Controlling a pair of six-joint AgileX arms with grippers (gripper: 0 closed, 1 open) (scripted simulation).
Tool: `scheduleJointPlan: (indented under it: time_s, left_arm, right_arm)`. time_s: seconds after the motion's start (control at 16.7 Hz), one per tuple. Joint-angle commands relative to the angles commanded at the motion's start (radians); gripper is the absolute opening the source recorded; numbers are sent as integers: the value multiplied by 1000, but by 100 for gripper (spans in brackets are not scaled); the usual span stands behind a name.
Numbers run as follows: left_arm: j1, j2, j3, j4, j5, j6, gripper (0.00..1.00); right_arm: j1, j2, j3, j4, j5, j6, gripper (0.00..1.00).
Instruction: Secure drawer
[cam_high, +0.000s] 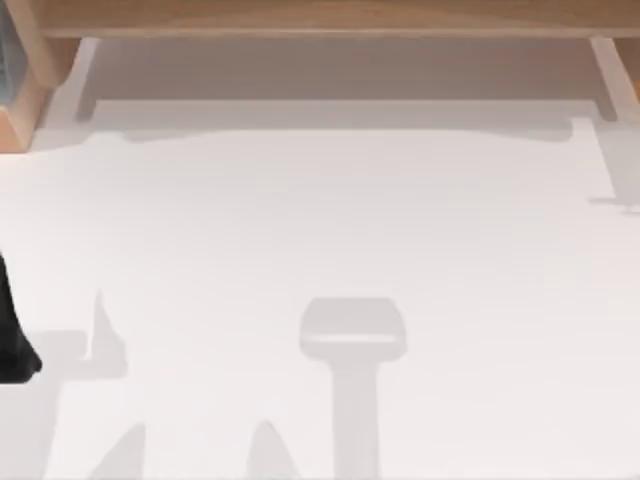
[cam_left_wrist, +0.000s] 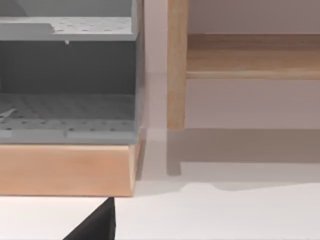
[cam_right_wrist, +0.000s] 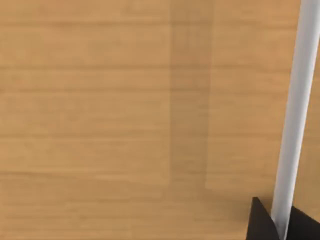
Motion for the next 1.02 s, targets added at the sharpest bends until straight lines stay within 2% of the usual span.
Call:
scheduleJointPlan:
  time_s: [0.54, 1.02]
  left_arm:
    - [0, 0, 0, 0, 0, 0, 100]
    - [0, 0, 0, 0, 0, 0, 100]
  right_arm:
    - [80, 98, 231, -135, 81, -1, 0]
    - [85, 116, 279, -161, 94, -2, 0]
